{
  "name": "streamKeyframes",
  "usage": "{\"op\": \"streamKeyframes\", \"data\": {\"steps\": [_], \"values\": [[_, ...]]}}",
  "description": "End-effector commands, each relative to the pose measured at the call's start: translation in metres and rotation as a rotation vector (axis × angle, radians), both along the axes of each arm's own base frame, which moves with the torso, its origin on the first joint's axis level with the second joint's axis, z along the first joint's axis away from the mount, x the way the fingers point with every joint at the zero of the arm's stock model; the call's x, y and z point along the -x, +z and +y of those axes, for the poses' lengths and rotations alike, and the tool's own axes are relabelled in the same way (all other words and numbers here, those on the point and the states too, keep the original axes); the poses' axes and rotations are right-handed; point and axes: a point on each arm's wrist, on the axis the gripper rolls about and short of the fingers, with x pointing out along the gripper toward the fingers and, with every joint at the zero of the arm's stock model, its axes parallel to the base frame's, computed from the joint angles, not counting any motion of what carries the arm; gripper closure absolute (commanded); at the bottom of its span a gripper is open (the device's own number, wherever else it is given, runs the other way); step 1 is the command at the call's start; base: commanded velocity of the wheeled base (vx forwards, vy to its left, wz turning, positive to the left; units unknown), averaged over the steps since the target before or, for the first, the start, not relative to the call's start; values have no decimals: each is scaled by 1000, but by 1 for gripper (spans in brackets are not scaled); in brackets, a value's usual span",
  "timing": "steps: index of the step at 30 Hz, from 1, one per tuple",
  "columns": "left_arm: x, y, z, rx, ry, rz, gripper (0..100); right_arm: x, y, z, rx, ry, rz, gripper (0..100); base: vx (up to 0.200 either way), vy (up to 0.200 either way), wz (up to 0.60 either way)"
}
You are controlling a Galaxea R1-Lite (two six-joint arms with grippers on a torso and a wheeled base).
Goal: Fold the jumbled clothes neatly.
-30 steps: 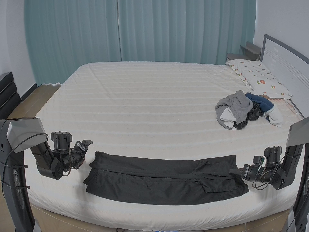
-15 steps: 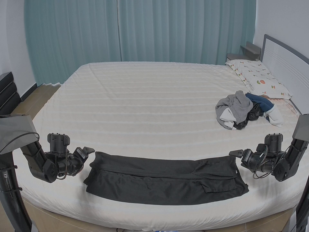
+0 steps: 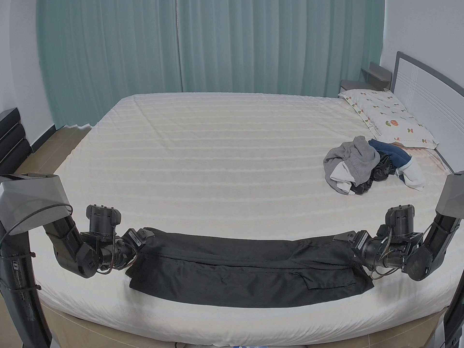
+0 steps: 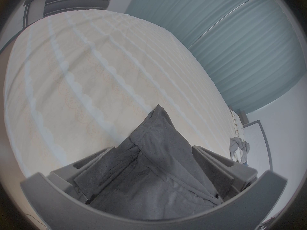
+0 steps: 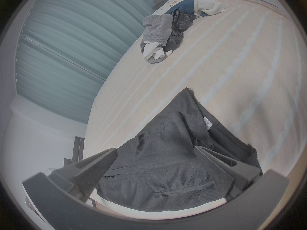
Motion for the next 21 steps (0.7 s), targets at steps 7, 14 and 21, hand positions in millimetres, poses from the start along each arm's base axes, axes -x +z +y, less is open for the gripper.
{"op": "streamKeyframes", "data": {"steps": [7,14,21], "values": [[-23,-19,-10,-35,12,8,0,7,-3,3,6,8,26,0,0,0,0],[-33,-21,-12,-62,44,-17,100,13,-3,16,49,12,23,0,0,0,0],[-33,-16,-11,-79,81,-39,100,8,-9,26,34,-14,93,0,0,0,0]]}}
